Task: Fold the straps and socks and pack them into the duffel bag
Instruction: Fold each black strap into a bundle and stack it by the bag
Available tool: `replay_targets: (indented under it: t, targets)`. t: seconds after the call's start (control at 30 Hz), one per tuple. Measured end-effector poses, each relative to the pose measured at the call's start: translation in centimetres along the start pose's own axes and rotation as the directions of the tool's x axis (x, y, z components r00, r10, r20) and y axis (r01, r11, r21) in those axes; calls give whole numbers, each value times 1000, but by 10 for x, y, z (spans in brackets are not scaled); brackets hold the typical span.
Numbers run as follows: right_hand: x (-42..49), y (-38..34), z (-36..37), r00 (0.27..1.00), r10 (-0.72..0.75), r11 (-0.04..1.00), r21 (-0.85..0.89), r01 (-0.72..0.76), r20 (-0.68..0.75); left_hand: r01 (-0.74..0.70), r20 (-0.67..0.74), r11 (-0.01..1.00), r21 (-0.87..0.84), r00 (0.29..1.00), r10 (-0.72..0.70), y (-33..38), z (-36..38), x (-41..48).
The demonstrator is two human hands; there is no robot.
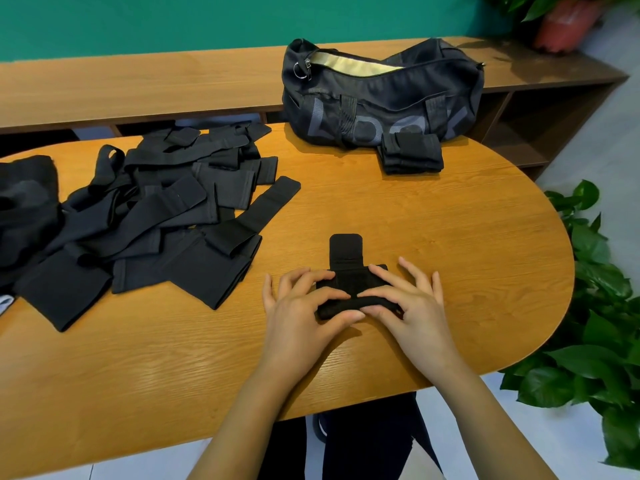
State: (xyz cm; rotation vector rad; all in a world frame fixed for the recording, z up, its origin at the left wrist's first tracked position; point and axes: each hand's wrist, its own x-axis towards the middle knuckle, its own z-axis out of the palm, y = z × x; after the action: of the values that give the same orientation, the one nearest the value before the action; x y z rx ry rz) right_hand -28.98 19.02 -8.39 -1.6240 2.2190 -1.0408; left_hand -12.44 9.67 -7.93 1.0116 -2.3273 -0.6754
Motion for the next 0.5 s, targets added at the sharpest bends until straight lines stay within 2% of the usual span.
replay_targets:
  t: [0.17, 0.5]
  targets:
    - [1, 2, 2, 1000, -2, 1000, 2, 2, -22, -32, 22, 998, 49, 999, 31, -1, 1, 1]
    - [0, 2, 0, 999, 4, 999, 32, -3, -33, -14, -30, 1000, 4, 999, 14, -1, 2, 1]
